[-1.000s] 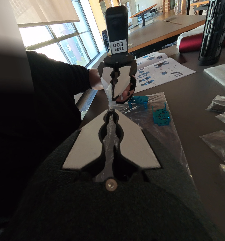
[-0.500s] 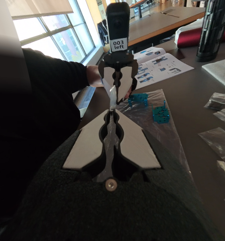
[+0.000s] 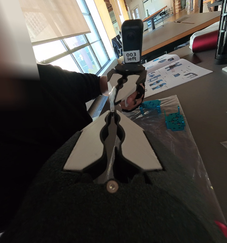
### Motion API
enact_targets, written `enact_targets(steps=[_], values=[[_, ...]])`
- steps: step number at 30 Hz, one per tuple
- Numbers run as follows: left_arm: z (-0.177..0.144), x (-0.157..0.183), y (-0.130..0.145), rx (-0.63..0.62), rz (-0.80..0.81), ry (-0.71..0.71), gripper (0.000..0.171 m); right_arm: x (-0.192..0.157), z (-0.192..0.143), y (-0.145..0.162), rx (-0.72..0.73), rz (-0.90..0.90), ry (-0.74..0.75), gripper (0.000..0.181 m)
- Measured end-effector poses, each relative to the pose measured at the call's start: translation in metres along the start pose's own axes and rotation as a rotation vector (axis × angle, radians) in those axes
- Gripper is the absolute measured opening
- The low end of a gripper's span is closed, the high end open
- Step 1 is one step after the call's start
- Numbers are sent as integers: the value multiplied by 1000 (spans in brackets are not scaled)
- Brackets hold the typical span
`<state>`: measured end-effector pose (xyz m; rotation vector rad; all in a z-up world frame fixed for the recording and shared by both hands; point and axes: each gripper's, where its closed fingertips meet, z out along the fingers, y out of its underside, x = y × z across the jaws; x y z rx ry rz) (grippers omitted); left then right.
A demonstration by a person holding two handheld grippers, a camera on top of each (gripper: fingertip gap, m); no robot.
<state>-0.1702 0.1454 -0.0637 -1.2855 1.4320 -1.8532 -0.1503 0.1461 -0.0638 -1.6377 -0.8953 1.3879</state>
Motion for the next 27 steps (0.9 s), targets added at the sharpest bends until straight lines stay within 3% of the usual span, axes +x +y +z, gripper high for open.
enact_targets(steps=[4, 7, 9, 13, 20, 25, 27], values=[[6, -1, 5, -50, 42, -40, 16, -4, 3, -1, 4, -12, -14, 3], [9, 1, 9, -68, 46, -38, 17, -4, 6, 2, -5, -10, -14, 3], [8, 1, 8, -63, 58, -43, 0, -1, 5, 2, -6, -8, 5, 3], [-2, -14, -4, -8, 51, -121, 0, 8, -5, -4, 10, -20, 60, 3], [0, -20, 6, -62, 75, -162, 7, 12, -7, 0, -37, -47, 103, 3], [-8, -42, 18, -176, 189, -303, 8, 31, -15, 16, -126, -58, 194, 3], [-9, -45, 26, -246, 281, -331, 0, 35, -16, 19, -141, -43, 201, 3]])
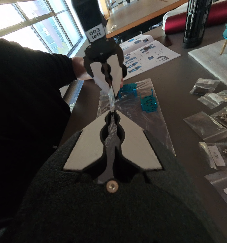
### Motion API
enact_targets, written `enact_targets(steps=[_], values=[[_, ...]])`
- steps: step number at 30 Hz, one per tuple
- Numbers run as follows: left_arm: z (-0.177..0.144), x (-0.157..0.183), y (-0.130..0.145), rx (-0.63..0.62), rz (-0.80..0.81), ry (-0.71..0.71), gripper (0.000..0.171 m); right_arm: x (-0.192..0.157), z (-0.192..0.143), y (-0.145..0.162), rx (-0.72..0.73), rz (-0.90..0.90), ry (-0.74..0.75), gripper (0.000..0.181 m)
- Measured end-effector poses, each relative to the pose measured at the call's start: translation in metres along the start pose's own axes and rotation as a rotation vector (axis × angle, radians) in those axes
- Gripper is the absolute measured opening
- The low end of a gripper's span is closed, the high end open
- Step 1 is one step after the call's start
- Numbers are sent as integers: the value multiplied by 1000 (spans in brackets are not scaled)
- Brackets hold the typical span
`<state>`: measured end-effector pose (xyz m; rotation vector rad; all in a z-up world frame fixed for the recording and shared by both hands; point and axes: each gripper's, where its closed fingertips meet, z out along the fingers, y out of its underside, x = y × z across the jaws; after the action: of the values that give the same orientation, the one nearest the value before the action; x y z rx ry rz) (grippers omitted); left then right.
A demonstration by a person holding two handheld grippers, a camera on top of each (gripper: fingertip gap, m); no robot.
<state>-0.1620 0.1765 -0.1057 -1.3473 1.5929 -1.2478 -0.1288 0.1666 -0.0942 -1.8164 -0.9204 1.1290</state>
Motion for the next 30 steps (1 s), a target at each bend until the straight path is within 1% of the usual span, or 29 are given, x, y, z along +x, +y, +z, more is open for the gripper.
enact_targets(steps=[2, 4, 6, 9, 11, 15, 17, 19, 20, 21, 23, 25, 28, 29, 30], values=[[5, -1, 11, -69, 80, -46, 0, -4, 8, 4, -20, -2, -16, 3], [10, 2, 19, -117, 124, -51, 0, -6, 16, 12, -67, -25, -10, 4], [9, 4, 20, -117, 121, -40, 0, -4, 16, 16, -89, -36, 5, 4], [4, 0, 14, -79, 79, -35, 0, 8, 5, 12, -61, -18, 39, 4], [2, 2, 8, -55, 54, -18, 0, 8, 4, 10, -38, 1, 27, 4], [7, 14, 10, -62, 75, 17, 0, -3, 10, 5, -13, 18, -26, 3], [6, 12, 9, -61, 83, 4, 0, -2, 11, 8, -46, -17, 4, 4], [2, 5, 6, -49, 76, -17, 0, 2, 4, 4, -19, -2, 11, 3], [0, 4, 1, -19, 53, -14, 0, 5, 0, 3, -10, 4, 18, 3], [-1, 6, -1, -13, 26, 8, 0, 5, 1, 3, -7, 9, 15, 3], [1, 13, -1, -7, 29, 44, 0, 3, 5, 3, -3, 17, 4, 3], [3, 19, 2, -15, 33, 64, 0, -4, 8, 1, 1, 10, -22, 3], [1, 7, 4, -24, 26, 15, 0, 2, 1, 0, 9, 8, 3, 3], [0, 5, 3, -22, 18, 14, 0, 3, 0, 0, 8, 20, 0, 3], [1, 7, 7, -47, 9, 32, 0, 4, 1, 3, -3, 16, 5, 3]])
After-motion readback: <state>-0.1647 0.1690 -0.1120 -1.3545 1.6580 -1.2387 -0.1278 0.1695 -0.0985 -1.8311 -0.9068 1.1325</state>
